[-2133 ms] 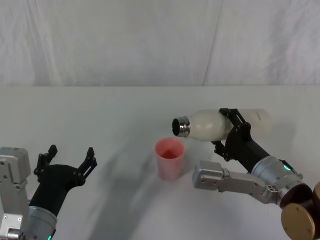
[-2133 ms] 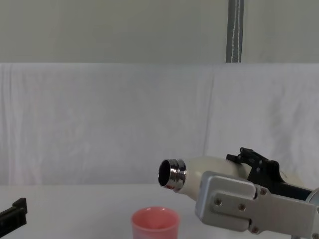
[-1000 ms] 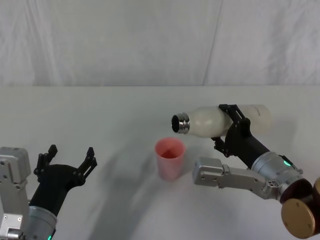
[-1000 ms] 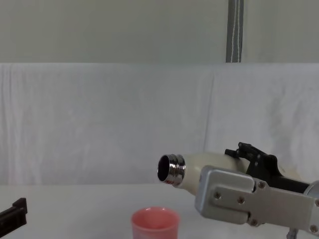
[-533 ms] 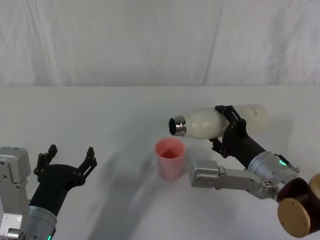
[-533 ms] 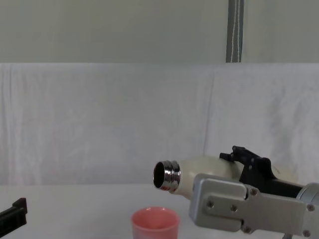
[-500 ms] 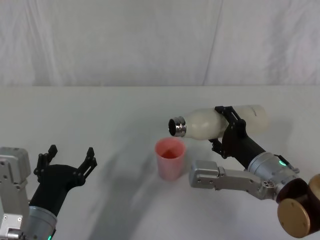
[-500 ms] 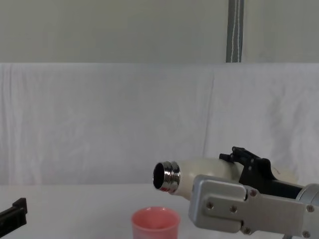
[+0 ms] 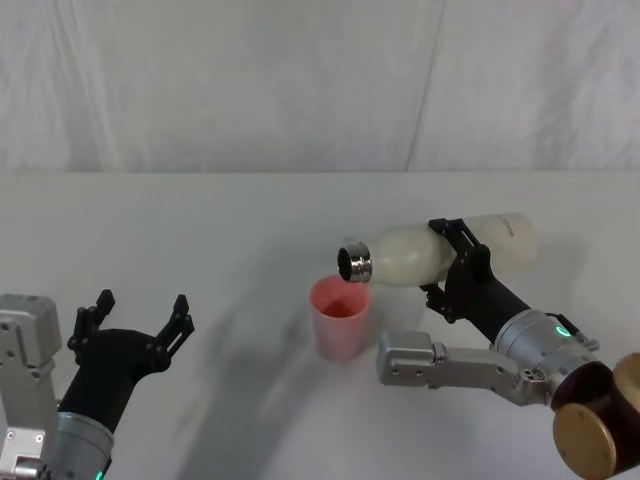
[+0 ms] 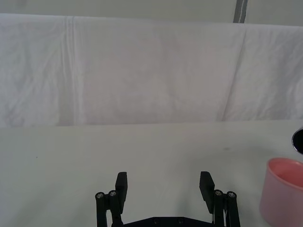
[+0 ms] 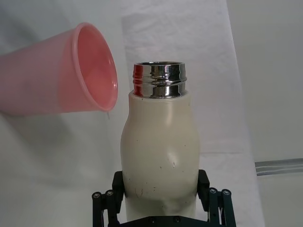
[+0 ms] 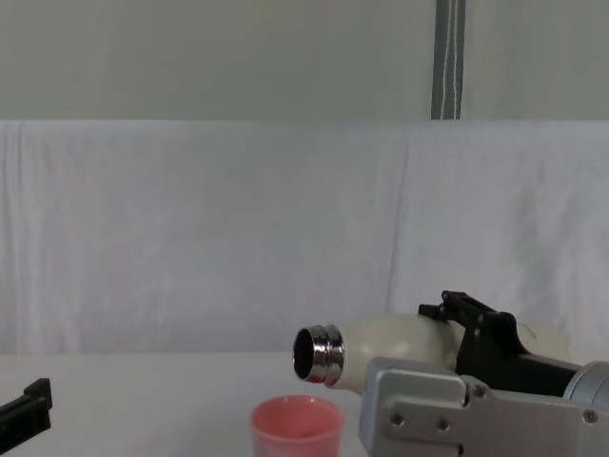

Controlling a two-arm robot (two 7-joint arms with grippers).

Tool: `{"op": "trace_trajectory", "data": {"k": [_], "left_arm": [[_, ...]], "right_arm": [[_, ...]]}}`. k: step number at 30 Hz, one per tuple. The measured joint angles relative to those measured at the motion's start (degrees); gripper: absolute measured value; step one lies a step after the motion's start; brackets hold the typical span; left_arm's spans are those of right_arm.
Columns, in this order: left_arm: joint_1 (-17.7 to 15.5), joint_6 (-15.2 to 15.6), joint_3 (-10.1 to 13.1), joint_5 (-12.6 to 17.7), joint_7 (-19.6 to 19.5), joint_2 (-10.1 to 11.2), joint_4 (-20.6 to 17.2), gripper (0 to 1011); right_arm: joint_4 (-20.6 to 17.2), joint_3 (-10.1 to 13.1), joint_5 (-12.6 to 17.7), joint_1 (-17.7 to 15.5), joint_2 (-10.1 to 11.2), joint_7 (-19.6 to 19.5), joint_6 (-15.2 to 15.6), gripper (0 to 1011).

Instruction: Grasp the thermos with one hand and pour water into the cup lid.

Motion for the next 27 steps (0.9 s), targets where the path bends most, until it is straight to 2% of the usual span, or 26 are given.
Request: {"op": "trace_trajectory", "data": {"k": [13,27], "left_arm": [[0.0,0.0,0.0,0.0,0.0,0.0,0.0,1001],[0.0,0.0,0.0,0.0,0.0,0.0,0.0,1001]], "right_arm": [[-0.2,-0.7,-1.7,0.7,0.7,0.1,0.5,948],[-2.3,-0.7,-3.2,0.4,2.2,0.2,1.2,948]]}}
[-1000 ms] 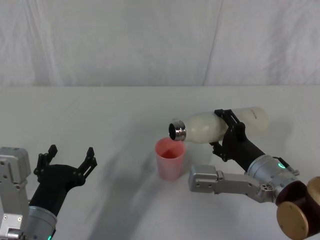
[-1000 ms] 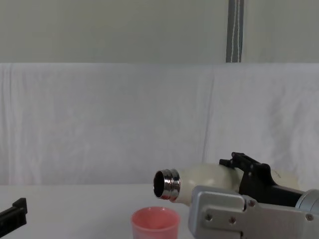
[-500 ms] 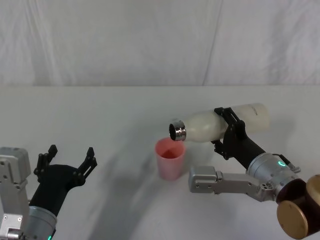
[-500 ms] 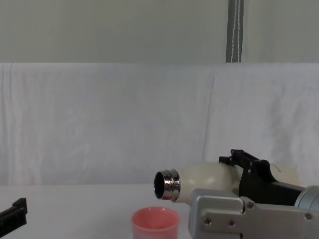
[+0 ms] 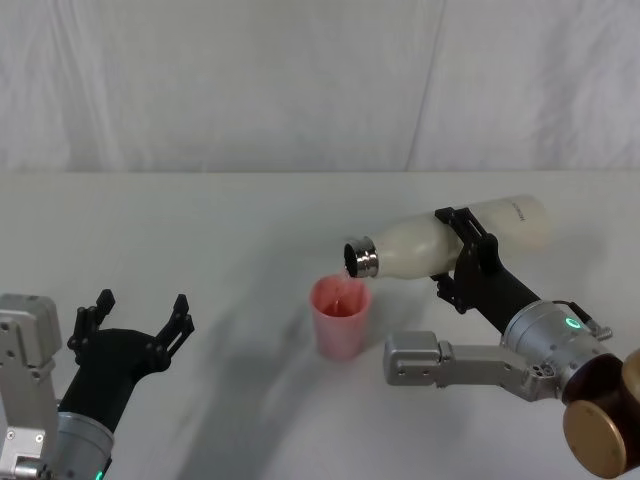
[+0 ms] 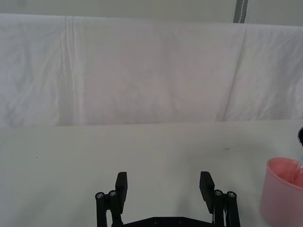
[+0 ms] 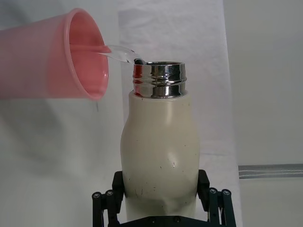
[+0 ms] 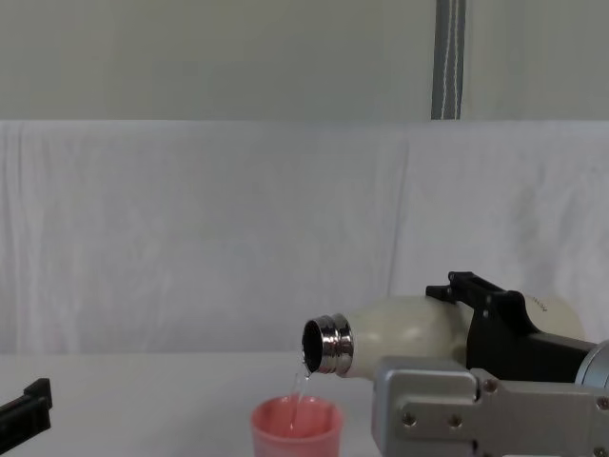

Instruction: Grasp the thermos with one hand and pour water into the cup lid.

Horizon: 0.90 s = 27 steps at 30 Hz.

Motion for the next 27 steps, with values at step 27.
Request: {"op": "trace_trajectory", "data": {"k": [27], "left_arm": [[0.0,0.0,0.0,0.0,0.0,0.0,0.0,1001]], "right_arm": [[-0.7,0.3,0.0,0.4,0.4,0.6,-0.2,948]]}}
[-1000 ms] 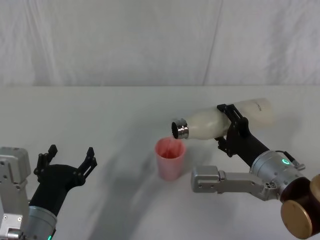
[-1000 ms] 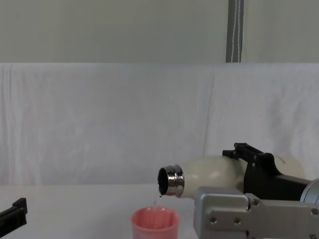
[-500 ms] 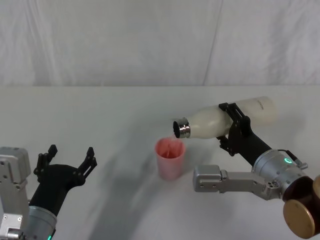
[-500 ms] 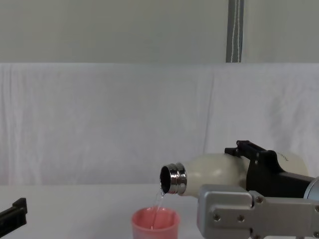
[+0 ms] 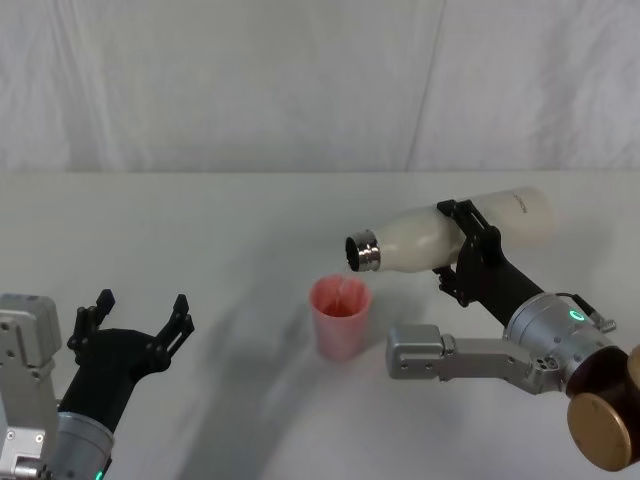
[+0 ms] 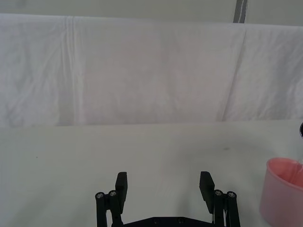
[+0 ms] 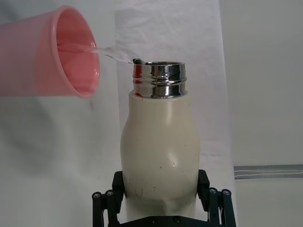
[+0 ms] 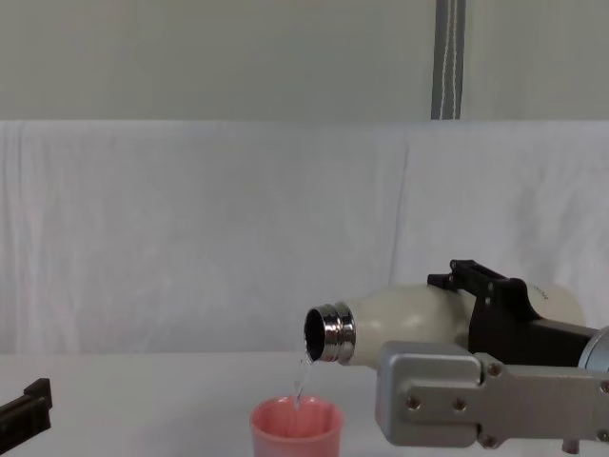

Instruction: Grasp the thermos with one hand and pour water into the cup lid.

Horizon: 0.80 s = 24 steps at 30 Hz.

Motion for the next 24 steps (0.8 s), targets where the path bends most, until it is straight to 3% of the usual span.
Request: {"op": "trace_trajectory", "data": {"k": [24], "left_arm": [[0.0,0.0,0.0,0.0,0.0,0.0,0.0,1001]], "right_arm": [[-0.1,-0.4,-0.7,0.7,0.2,-0.1,0.0,948]]}}
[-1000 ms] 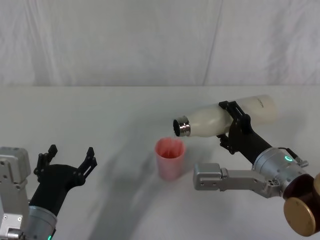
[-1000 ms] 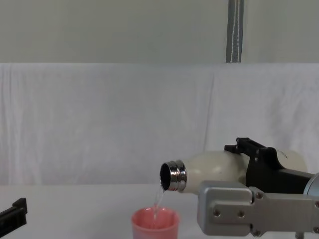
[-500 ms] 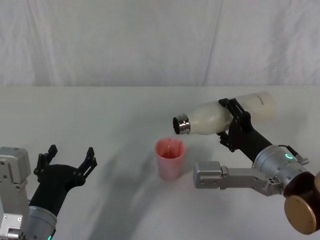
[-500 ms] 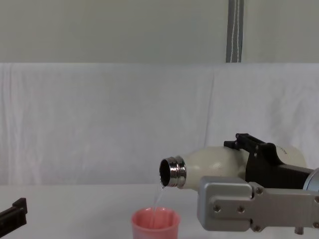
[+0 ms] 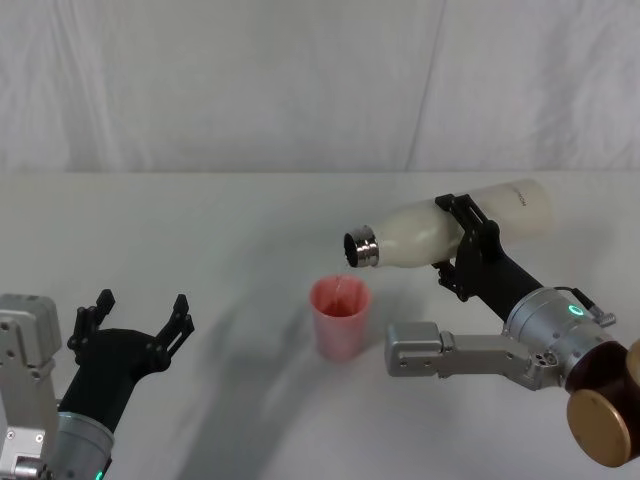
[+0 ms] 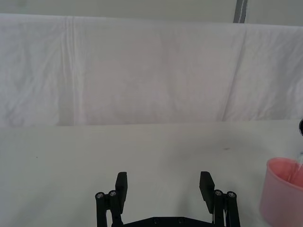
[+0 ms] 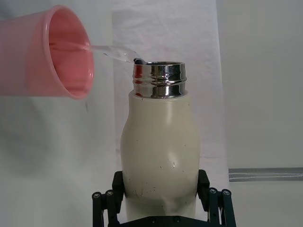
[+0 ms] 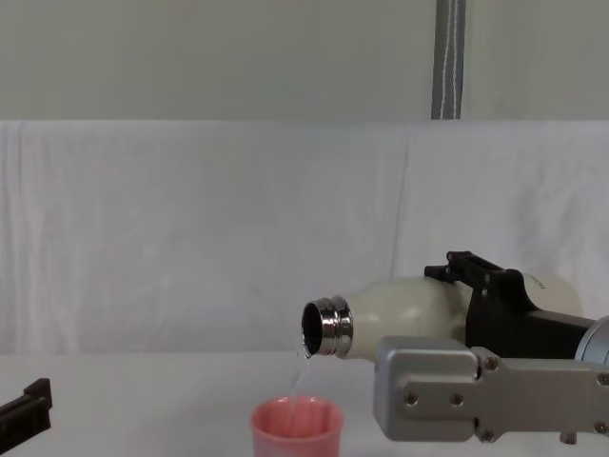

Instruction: Grasp the thermos with one hand and pour water into the cup lid.

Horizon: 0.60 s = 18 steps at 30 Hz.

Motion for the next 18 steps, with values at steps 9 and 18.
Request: {"op": "trace_trajectory", "data": {"k": [9,18], "left_arm": [[0.0,0.0,0.0,0.0,0.0,0.0,0.0,1001],[0.0,0.0,0.0,0.0,0.0,0.0,0.0,1001]], "right_arm": [[0.0,-0.1,-0.1,0.1,0.0,-0.1,0.1,948],[-0.1,-0.1,-0.2,0.0,0.0,-0.1,0.1,948]]}}
